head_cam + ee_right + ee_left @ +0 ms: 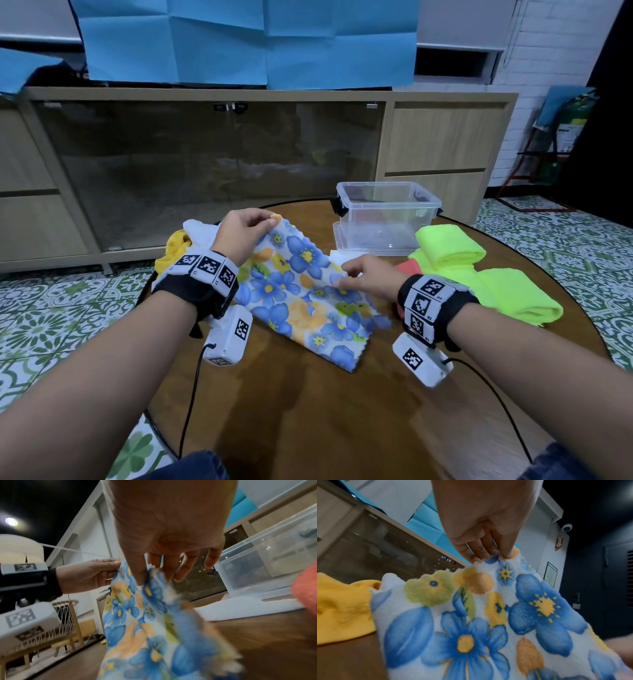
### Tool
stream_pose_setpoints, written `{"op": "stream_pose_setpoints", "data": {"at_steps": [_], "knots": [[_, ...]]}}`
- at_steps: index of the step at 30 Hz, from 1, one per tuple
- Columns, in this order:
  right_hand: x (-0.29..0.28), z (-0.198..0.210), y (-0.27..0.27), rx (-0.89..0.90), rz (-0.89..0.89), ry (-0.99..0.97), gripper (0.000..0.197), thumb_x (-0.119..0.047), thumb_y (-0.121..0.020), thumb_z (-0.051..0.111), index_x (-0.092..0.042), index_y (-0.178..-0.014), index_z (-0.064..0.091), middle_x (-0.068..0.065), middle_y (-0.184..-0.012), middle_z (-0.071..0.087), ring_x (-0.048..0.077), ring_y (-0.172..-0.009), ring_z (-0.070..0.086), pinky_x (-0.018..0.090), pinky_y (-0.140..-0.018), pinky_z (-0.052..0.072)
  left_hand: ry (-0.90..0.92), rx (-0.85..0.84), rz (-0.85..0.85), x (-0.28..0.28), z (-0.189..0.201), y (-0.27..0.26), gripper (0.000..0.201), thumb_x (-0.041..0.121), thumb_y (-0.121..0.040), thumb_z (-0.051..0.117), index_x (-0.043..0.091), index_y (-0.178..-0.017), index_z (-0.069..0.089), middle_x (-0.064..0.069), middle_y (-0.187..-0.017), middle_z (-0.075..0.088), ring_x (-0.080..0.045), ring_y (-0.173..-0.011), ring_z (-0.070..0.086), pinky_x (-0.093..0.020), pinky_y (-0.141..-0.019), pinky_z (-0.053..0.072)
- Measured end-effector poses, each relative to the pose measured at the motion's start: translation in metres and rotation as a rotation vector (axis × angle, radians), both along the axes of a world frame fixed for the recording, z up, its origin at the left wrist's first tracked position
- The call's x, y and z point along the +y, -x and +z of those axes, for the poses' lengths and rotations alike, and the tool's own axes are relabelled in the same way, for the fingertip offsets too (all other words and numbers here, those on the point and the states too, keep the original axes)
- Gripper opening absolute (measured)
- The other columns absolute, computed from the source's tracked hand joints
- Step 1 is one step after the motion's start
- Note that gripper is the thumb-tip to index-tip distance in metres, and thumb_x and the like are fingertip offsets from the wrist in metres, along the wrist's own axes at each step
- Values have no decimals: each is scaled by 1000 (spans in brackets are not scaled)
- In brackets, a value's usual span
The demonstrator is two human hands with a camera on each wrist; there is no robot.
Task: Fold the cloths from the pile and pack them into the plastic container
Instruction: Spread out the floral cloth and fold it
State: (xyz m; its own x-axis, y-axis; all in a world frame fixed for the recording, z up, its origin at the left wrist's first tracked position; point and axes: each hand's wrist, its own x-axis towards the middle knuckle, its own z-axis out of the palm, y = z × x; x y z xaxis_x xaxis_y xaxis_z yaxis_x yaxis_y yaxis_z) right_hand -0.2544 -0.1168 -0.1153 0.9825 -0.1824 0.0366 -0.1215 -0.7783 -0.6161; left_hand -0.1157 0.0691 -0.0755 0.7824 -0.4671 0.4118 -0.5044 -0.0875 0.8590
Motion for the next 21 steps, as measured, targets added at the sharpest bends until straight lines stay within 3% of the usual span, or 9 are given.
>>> {"op": "stream_pose_setpoints", "data": {"at_steps": [4,8,13,15,18,21], "knots": [[-6,-8,4,142,8,43,48,-21,-89,62,-13,-52,33,2,-55,25,14,-51,23,28,-52,20,58,94,32,9,-3,-5,6,9,-92,57,9,-92,63,1,-73,55,-7,-66,51,-9,-44,47],[-3,-14,6,245,36,55,42,-22,-93,57,-14,-55,42,-1,-56,34,10,-52,30,17,-50,27,58,67,77,14,-5,-9,5,10,-92,57,11,-92,61,1,-74,54,-4,-66,50,-5,-43,43],[10,-18,3,287,61,196,45,-18,-95,52,-15,-55,31,1,-57,27,13,-54,27,24,-50,20,59,72,92,14,-7,-11,5,11,-93,57,10,-93,62,3,-74,55,-3,-67,50,-5,-43,43],[9,-16,1,220,-10,266,39,-17,-92,53,-13,-56,40,4,-58,36,17,-58,34,28,-53,25,61,52,121,14,-8,-14,5,12,-93,57,10,-91,61,4,-72,55,-4,-66,49,-5,-43,41],[-1,-6,1,55,-199,329,24,-20,-88,56,-11,-66,56,5,-66,51,21,-68,47,29,-61,35,37,19,191,17,-13,-25,8,18,-92,59,12,-89,63,0,-73,59,-13,-71,51,-12,-54,45],[-12,5,5,14,-276,375,17,-24,-86,59,-9,-82,66,8,-78,59,24,-83,55,28,-64,36,6,28,234,19,-16,-30,16,21,-92,58,7,-96,66,-6,-86,62,-16,-82,55,-25,-71,43]]}}
